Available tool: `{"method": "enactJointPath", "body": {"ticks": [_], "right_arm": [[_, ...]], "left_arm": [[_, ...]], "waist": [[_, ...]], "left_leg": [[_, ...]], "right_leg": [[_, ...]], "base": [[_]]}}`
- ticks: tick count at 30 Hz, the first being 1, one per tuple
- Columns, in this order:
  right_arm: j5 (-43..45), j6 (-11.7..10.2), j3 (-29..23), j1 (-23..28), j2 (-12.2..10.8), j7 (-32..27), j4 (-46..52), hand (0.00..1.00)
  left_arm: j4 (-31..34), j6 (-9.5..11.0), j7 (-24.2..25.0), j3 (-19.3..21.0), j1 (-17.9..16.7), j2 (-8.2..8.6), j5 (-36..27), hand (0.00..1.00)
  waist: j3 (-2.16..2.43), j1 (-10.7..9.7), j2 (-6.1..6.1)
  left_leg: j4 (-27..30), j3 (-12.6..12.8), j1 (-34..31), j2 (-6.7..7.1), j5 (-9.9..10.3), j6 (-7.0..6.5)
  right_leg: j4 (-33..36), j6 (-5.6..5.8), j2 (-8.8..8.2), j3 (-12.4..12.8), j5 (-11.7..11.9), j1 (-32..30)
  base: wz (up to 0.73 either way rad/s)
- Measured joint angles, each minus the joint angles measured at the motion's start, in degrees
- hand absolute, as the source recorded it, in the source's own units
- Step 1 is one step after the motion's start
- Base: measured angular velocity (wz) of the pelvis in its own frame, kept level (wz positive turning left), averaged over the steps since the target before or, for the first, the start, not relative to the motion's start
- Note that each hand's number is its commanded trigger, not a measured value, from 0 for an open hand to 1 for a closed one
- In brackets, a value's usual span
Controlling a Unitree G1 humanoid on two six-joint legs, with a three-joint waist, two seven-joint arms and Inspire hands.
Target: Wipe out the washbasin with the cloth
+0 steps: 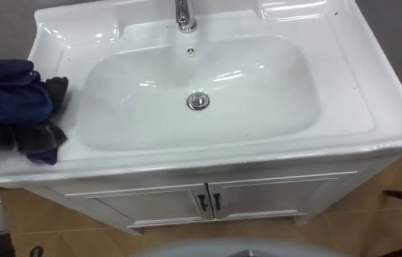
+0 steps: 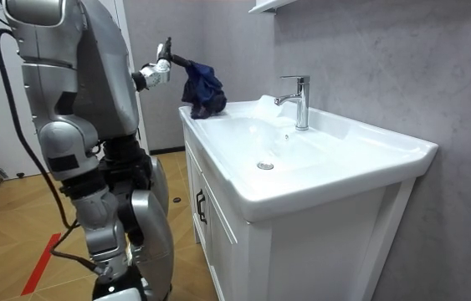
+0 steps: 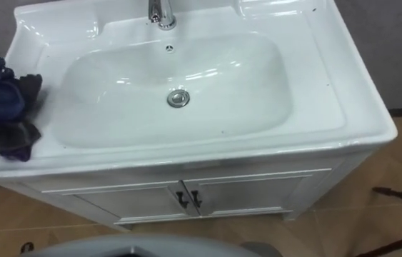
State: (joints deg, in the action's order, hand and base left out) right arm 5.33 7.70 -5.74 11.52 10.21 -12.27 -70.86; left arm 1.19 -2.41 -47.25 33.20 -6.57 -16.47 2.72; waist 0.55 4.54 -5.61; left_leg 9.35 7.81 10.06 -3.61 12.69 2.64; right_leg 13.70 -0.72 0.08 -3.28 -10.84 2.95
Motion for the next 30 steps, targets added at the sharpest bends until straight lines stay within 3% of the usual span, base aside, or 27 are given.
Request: {"method": "enactJointPath", "body": {"ticks": [11,17,21,30], "right_arm": [[-0.2,-0.1,-0.1,-0.2,0.2,1.3,4.2,0.0],[-0.2,-0.8,-0.1,-0.5,0.7,1.7,4.3,0.0],[-0.4,-1.4,-0.1,-1.0,0.7,1.9,4.0,0.0],[0.0,-2.2,0.0,-1.0,1.0,1.9,3.8,0.0]], "left_arm": [[0.0,0.0,-2.3,5.1,-2.2,0.0,-0.9,0.0],[0.0,0.0,-2.0,4.8,-5.5,0.01,-0.9,0.0],[-0.1,0.0,-1.8,4.6,-7.2,0.12,-0.9,0.0],[0.0,0.3,-1.2,-0.2,-7.3,0.67,-0.7,0.0]], "waist": [[0.45,2.1,-0.23],[0.34,2.0,-0.96],[0.05,1.7,-0.59],[-0.07,1.1,-0.86]], "left_leg": [[0.0,-1.3,-0.7,0.38,0.0,-0.04],[-0.2,-2.0,-0.8,0.52,-0.1,-0.2],[-0.3,-2.4,-0.8,0.52,-0.1,-0.25],[-0.7,-3.4,-0.7,0.56,-0.1,-0.44]], "right_leg": [[-0.2,0.26,-0.5,-1.3,0.0,0.2],[0.1,0.27,-0.75,-2.0,-0.3,0.3],[0.3,0.24,-0.73,-2.1,-0.4,0.2],[-0.8,0.28,-0.76,-3.2,-0.5,1.1]], "base": [[0.05],[0.06],[0.02],[0.06]]}}
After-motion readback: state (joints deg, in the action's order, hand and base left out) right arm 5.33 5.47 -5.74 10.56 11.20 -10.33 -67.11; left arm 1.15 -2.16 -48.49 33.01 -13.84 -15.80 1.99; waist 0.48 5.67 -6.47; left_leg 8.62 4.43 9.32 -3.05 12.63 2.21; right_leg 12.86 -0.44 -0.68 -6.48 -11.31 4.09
